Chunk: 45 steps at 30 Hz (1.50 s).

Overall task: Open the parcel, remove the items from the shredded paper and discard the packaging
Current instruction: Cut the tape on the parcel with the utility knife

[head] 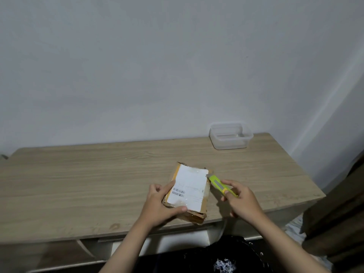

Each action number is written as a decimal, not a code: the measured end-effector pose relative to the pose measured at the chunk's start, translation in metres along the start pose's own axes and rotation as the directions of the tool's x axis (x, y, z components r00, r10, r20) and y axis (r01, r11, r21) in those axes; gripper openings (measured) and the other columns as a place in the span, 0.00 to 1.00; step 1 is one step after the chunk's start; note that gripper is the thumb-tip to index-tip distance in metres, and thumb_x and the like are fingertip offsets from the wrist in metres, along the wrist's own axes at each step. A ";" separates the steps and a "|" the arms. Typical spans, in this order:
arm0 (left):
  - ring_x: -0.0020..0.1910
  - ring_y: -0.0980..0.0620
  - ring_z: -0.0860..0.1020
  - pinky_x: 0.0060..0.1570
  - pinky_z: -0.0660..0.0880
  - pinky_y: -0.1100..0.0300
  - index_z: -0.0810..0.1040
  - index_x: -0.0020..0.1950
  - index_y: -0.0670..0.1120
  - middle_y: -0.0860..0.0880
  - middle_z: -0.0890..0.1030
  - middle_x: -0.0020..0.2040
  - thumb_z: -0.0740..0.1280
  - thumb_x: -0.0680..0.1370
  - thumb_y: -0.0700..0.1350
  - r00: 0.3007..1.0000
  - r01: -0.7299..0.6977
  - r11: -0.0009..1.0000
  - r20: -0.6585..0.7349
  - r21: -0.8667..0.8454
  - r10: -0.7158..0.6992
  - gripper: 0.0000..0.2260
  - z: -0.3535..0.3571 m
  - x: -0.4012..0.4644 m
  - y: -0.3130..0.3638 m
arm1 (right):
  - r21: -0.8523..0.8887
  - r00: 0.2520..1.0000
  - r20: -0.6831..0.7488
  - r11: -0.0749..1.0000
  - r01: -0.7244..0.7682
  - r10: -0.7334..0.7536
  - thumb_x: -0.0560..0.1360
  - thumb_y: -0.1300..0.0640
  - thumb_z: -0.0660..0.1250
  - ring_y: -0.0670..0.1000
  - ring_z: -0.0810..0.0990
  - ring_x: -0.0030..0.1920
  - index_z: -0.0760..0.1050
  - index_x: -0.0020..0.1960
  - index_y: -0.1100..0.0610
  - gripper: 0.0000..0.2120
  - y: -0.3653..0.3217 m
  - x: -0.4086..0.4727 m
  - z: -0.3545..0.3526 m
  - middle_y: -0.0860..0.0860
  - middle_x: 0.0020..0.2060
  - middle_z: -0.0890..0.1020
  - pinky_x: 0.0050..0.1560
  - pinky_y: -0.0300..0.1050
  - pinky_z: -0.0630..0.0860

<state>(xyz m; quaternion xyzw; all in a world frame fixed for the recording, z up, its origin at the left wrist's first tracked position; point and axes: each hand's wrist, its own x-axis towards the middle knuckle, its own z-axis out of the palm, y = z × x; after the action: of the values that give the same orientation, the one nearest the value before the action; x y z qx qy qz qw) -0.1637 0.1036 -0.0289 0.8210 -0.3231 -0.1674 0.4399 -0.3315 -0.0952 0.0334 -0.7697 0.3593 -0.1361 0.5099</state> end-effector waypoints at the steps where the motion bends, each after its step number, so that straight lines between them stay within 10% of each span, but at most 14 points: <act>1: 0.60 0.56 0.68 0.66 0.65 0.60 0.67 0.63 0.69 0.52 0.64 0.55 0.70 0.48 0.76 1.000 -0.005 1.000 0.029 -0.001 0.005 0.43 0.001 0.000 0.000 | 0.001 1.000 -0.002 1.000 -0.002 0.002 0.77 0.63 0.60 0.50 0.72 0.17 0.75 0.61 0.49 0.16 0.001 -0.001 -0.001 0.54 0.35 0.82 0.19 0.36 0.68; 7: 0.75 0.53 0.56 0.73 0.55 0.57 0.64 0.71 0.60 0.48 0.59 0.75 0.72 0.51 0.73 0.991 0.017 0.997 0.133 -0.078 -0.007 0.51 0.007 0.001 0.008 | -0.028 0.999 -0.043 0.999 -0.020 0.019 0.77 0.62 0.61 0.47 0.72 0.17 0.75 0.61 0.49 0.16 0.009 -0.002 -0.011 0.54 0.35 0.83 0.21 0.38 0.71; 22: 0.72 0.55 0.63 0.72 0.61 0.51 0.67 0.70 0.56 0.52 0.69 0.71 0.74 0.53 0.71 0.998 0.050 0.980 -0.033 -0.195 -0.057 0.48 0.032 -0.005 0.012 | 0.013 0.995 -0.029 0.996 -0.090 0.091 0.77 0.62 0.62 0.43 0.73 0.17 0.74 0.61 0.47 0.17 0.018 0.015 0.000 0.59 0.46 0.81 0.20 0.37 0.71; 45: 0.71 0.55 0.65 0.71 0.63 0.52 0.69 0.70 0.53 0.52 0.70 0.70 0.75 0.55 0.65 0.995 0.041 0.982 -0.079 -0.182 -0.056 0.45 0.035 -0.006 0.012 | -0.071 0.984 0.177 0.997 -0.003 0.015 0.77 0.63 0.61 0.45 0.68 0.16 0.75 0.58 0.50 0.14 0.020 0.006 -0.020 0.53 0.31 0.80 0.19 0.36 0.65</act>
<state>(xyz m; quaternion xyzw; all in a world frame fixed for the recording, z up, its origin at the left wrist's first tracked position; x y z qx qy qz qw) -0.1918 0.0812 -0.0387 0.7917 -0.2680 -0.1721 0.5213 -0.3471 -0.1179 0.0234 -0.7946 0.3203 -0.0519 0.5132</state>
